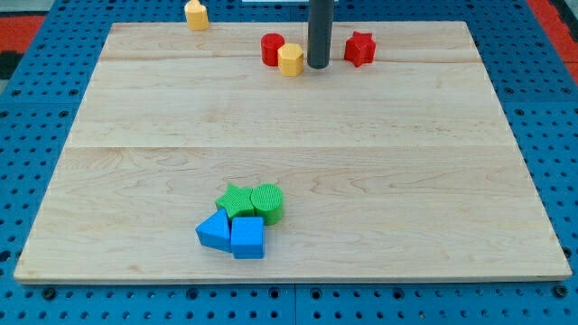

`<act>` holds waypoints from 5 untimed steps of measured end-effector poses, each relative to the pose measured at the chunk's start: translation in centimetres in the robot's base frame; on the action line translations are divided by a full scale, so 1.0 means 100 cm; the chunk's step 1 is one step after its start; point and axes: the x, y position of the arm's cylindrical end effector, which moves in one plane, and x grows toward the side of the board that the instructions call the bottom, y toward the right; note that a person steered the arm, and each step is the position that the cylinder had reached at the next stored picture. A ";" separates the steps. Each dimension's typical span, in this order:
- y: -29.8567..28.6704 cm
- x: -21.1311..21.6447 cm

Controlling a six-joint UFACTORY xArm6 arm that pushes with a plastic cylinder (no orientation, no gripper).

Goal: Slide the yellow hexagon and red circle towards the yellow heart

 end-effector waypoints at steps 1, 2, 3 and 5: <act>-0.017 -0.005; -0.027 0.003; -0.028 0.050; -0.053 0.045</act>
